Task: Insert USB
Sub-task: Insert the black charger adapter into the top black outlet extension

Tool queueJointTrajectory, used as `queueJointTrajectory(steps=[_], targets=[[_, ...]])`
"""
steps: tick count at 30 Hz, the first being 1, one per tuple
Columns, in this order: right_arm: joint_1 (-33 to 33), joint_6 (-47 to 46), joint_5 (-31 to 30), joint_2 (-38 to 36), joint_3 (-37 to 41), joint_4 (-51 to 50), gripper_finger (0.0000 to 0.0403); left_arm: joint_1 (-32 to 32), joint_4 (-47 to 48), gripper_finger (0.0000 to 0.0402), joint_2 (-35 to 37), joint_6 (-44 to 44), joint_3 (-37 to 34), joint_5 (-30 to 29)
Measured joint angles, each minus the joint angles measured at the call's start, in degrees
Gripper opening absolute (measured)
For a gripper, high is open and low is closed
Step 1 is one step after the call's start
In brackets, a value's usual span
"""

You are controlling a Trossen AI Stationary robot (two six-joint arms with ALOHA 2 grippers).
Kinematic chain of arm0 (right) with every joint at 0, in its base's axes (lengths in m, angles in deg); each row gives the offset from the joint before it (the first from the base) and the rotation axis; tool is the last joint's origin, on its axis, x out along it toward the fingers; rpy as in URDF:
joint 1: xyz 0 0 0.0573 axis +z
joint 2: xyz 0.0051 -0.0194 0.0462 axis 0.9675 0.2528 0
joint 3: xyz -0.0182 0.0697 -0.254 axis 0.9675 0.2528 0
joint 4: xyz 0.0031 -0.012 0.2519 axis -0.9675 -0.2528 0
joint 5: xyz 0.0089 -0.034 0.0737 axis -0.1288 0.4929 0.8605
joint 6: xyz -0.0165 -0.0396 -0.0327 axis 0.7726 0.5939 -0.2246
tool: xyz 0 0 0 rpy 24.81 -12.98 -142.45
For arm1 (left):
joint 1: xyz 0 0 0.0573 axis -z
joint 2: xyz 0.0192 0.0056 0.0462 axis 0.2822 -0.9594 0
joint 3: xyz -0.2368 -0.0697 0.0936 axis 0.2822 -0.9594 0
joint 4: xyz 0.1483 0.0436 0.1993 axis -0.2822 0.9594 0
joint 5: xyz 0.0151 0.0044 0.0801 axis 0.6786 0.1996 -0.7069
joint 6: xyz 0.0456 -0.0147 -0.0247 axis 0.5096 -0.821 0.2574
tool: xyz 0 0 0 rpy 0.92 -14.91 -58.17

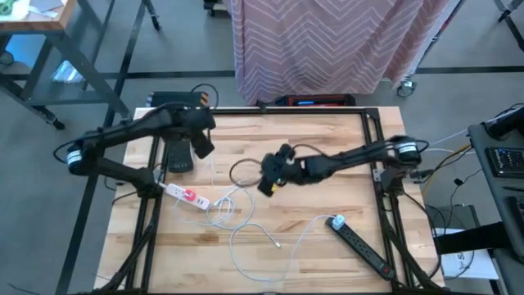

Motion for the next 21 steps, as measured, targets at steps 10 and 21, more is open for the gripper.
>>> queueJointTrajectory(steps=[10,21], targets=[[4.3,10.1,0.3,9.7,0.8,15.3,0.0172,-14.8,2.8,0.0132,-3.4,-14.5,-2.7,9.5],[4.5,16.5,1.3,10.0,1.7,15.8,0.0135,-23.4,2.4,0.0133,-15.4,-19.2,-5.4,17.7]])
